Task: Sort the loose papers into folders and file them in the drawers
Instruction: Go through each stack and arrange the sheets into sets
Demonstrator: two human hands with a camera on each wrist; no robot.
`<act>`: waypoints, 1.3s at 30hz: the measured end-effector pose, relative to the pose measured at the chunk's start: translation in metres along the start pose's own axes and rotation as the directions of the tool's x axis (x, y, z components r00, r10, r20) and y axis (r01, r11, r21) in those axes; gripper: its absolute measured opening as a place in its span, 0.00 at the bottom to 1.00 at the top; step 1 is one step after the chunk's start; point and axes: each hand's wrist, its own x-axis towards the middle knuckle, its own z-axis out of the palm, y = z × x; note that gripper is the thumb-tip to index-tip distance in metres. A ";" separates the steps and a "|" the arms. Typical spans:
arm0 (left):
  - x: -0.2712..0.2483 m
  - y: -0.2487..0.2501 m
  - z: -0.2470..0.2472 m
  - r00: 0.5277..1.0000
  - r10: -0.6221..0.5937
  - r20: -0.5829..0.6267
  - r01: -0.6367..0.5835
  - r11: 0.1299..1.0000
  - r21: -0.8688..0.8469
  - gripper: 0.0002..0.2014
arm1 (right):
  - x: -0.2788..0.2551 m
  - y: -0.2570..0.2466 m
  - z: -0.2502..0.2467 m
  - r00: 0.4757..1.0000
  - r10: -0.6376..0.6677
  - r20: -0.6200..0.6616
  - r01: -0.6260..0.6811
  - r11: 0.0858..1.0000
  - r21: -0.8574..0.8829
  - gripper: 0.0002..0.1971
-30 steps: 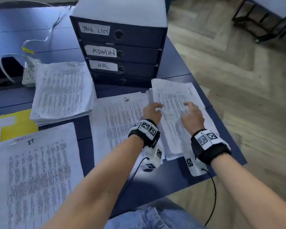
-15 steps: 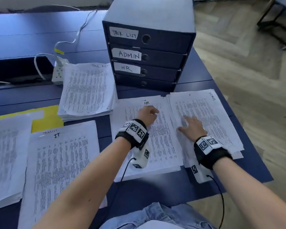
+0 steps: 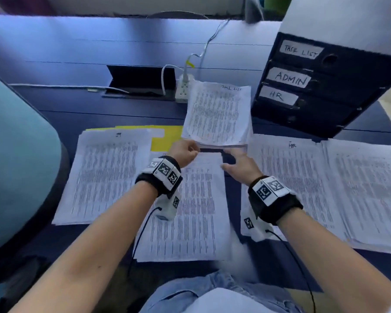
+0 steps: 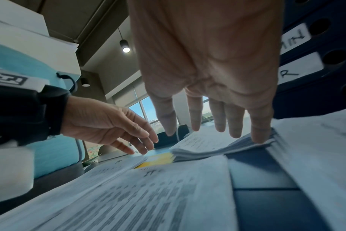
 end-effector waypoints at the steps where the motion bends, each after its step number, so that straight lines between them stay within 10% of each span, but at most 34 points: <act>1: -0.002 -0.013 -0.006 1.000 -0.011 -0.002 0.011 1.000 0.026 0.11 | 0.001 -0.007 0.011 1.000 -0.009 0.025 0.009 1.000 -0.008 0.27; 9: 0.003 -0.093 -0.023 0.987 -0.106 0.119 0.060 0.939 0.339 0.24 | 0.004 -0.039 0.082 0.994 0.046 0.101 -0.043 0.999 -0.033 0.33; 13: 0.004 -0.109 -0.020 0.985 -0.038 0.165 -0.043 0.887 0.461 0.35 | 0.000 -0.044 0.107 0.985 0.099 0.140 -0.049 0.945 -0.323 0.42; 23: -0.002 -0.109 -0.018 0.948 0.254 0.192 -0.319 0.779 0.540 0.25 | -0.002 -0.054 0.110 0.996 0.084 0.017 -0.063 0.858 -0.510 0.66; 31: -0.012 -0.126 -0.018 0.905 0.361 0.223 -0.422 0.708 0.566 0.29 | 0.003 -0.062 0.104 0.991 0.084 0.103 0.003 0.764 -0.646 0.62; 39: -0.010 -0.121 -0.027 0.933 0.321 0.161 -0.359 0.852 0.382 0.20 | 0.004 -0.058 0.102 0.997 0.039 0.066 0.010 0.784 -0.621 0.58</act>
